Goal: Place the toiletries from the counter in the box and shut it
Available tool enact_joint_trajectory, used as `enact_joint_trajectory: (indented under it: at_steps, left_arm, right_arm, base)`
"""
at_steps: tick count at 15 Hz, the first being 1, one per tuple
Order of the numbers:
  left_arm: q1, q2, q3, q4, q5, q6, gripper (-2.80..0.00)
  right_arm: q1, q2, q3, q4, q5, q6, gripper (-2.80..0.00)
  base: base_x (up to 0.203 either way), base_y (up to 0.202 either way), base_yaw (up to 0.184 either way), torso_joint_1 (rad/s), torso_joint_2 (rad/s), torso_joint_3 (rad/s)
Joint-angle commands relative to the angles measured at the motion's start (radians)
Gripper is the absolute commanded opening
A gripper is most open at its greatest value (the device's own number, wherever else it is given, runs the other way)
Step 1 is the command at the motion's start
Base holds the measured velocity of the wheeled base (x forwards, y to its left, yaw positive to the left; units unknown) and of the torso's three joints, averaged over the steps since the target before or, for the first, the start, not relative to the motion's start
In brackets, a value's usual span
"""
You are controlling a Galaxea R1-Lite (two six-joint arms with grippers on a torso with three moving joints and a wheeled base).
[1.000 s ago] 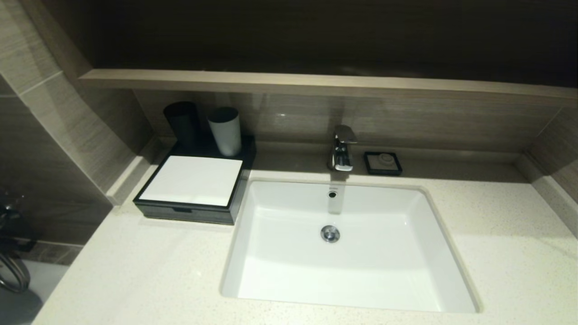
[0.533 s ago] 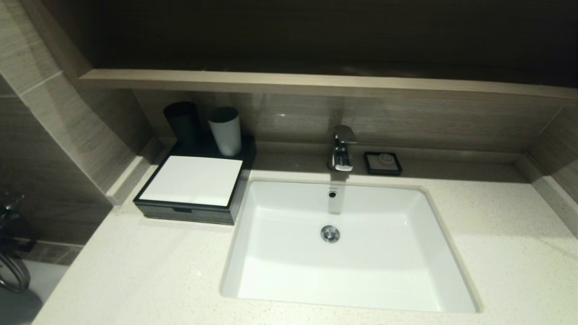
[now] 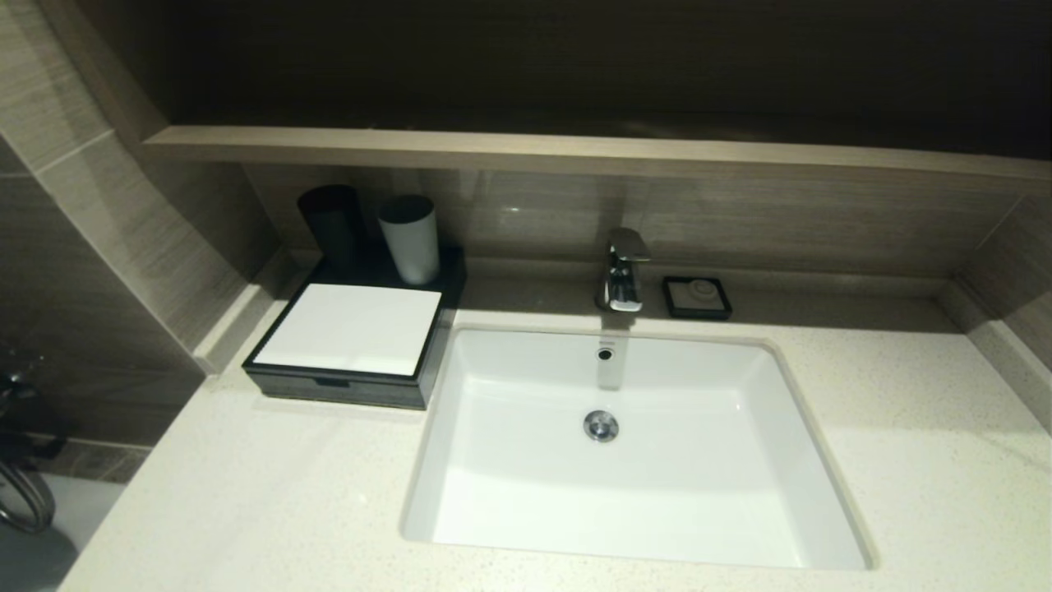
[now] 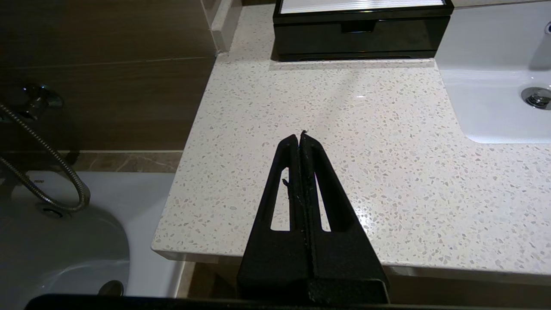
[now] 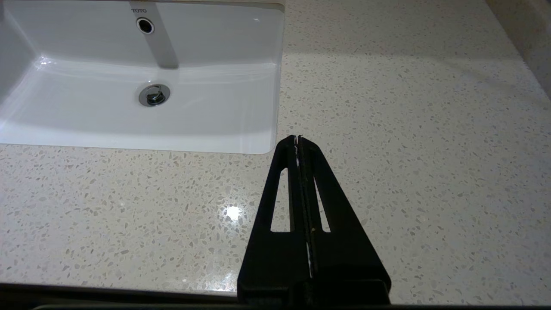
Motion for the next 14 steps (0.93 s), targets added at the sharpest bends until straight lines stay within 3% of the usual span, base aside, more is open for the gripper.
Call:
enact_joint_trajectory:
  at_steps: [1, 14]
  left_arm:
    - [0.0, 0.0, 0.002, -0.001, -0.014, -0.007, -2.8]
    - [-0.001, -0.002, 0.037, -0.023, -0.034, -0.054, -2.8]
  right_arm:
    - [0.0, -0.001, 0.0, 0.0, 0.0, 0.0, -2.8]
    - [0.0, -0.001, 0.0, 0.0, 0.0, 0.001, -2.8]
  base:
    - [0.0, 0.0, 0.0, 0.0, 0.0, 0.0]
    - [0.0, 0.0, 0.0, 0.0, 0.0, 0.0]
